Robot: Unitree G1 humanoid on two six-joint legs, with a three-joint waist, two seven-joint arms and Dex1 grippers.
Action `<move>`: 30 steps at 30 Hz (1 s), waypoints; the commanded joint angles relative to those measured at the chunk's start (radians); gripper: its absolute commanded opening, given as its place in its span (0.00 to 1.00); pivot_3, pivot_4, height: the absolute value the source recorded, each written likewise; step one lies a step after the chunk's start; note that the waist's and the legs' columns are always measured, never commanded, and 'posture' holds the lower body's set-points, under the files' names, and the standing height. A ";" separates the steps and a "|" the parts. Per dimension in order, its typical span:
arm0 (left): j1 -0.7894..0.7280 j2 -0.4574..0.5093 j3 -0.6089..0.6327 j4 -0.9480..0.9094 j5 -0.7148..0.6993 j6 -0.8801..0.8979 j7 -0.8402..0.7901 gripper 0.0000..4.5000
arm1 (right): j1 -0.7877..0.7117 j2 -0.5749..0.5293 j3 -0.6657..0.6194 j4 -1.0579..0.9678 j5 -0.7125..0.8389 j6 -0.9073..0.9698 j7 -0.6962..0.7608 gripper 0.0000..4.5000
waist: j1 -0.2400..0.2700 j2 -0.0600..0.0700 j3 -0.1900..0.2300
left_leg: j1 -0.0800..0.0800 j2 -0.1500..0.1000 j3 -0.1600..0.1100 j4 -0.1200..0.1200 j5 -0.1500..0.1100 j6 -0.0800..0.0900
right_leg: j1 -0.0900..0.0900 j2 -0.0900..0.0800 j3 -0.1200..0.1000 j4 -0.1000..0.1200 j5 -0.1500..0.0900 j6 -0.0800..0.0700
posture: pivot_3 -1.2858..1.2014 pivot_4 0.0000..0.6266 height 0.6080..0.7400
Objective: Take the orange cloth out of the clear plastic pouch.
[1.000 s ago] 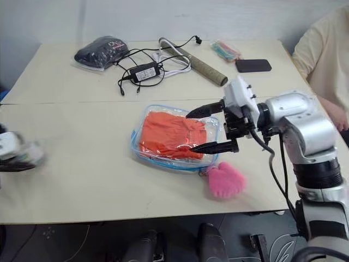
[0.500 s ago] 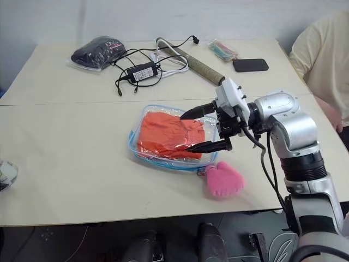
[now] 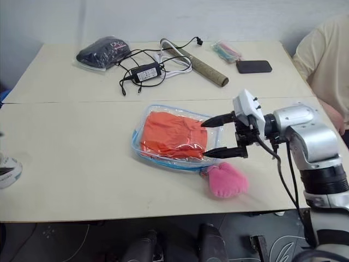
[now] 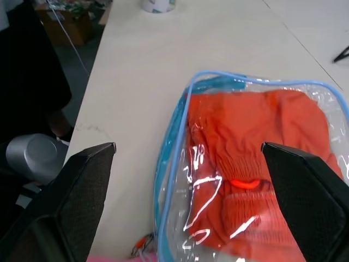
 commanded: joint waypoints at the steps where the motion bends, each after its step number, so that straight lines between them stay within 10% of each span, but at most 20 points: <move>1: -0.242 0.001 -0.381 -0.093 -0.031 -0.085 0.121 1.00 | 0.040 -0.045 -0.070 -0.067 0.031 0.027 -0.029 1.00 | 0.001 0.001 0.000 | 0.000 0.000 -0.001 0.000 0.000 0.000 | 0.000 0.000 0.001 0.001 0.000 0.000 | 0.52 0.24 1.00; 8: -0.766 -0.382 -0.966 0.078 0.191 -0.264 0.084 1.00 | 0.173 -0.123 -0.199 -0.162 0.088 0.091 -0.084 1.00 | 0.018 0.002 0.000 | -0.001 -0.004 0.004 0.003 0.000 0.000 | -0.001 0.004 0.001 0.002 0.001 -0.001 | 0.52 0.24 1.00; 20: -0.980 -0.644 -1.169 0.615 0.405 -0.658 0.075 1.00 | 0.306 -0.143 -0.308 -0.326 0.164 0.160 -0.218 1.00 | 0.028 0.000 -0.001 | -0.002 -0.002 0.004 0.004 0.000 0.000 | -0.001 0.005 0.001 0.000 0.001 -0.001 | 0.52 0.24 1.00; 30: -0.950 -0.690 -1.128 0.587 0.384 -0.609 0.090 0.36 | 0.318 -0.152 -0.304 -0.351 0.183 0.165 -0.250 1.00 | 0.040 0.000 -0.001 | -0.003 -0.002 0.002 0.007 0.000 0.000 | 0.000 0.005 -0.001 0.000 0.002 -0.001 | 0.52 0.24 1.00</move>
